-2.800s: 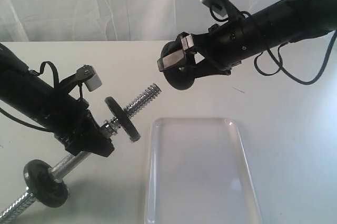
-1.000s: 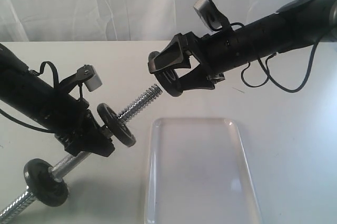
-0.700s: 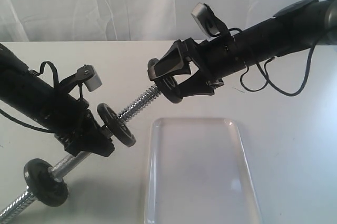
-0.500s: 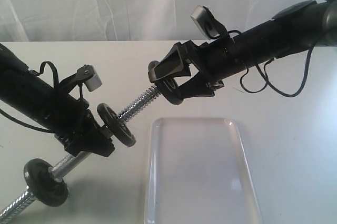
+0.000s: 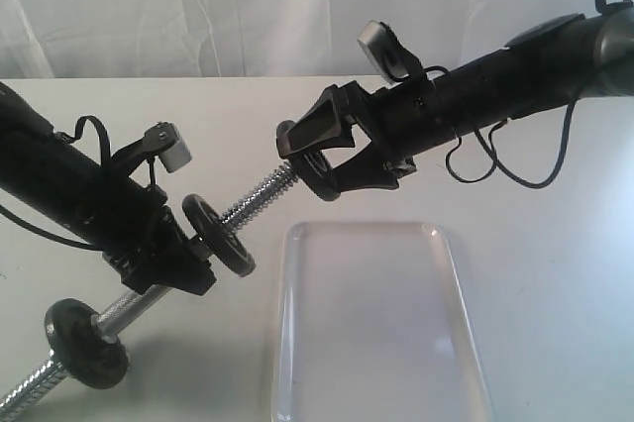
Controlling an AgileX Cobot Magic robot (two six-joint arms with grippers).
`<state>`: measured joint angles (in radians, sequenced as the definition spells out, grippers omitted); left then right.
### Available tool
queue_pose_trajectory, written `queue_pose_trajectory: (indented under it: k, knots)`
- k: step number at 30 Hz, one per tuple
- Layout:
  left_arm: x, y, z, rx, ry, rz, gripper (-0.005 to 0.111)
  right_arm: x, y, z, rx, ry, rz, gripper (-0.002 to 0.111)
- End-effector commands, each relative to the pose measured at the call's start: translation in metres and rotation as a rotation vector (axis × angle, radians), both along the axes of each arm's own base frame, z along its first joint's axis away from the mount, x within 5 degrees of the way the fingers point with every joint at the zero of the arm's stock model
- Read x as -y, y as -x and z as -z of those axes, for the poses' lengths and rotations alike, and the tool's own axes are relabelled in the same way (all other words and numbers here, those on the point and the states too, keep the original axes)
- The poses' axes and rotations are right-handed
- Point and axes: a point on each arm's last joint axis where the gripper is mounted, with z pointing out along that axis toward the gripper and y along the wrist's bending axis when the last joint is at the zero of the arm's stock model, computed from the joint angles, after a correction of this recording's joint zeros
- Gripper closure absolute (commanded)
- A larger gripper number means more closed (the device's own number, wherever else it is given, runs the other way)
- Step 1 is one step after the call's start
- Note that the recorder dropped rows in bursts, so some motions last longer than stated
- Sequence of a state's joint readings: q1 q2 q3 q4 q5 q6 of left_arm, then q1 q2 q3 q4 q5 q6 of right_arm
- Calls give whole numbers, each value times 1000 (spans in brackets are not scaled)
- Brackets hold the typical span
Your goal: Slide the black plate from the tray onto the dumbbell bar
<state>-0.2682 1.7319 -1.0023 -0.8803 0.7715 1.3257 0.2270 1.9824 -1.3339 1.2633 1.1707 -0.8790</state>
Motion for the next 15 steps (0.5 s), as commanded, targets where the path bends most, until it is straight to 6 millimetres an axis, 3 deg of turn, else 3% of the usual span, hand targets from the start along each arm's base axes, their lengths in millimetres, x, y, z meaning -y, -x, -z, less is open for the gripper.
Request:
queue_pose_trajectory:
  k: [1,15]
  knots:
    - [10,5,-32,-14,175,2,107,-7,-2,-11,-19,-124,11,108]
    - [11,7,-32,13,183,44,107,-8,-6,-10,-26,-170,38,108]
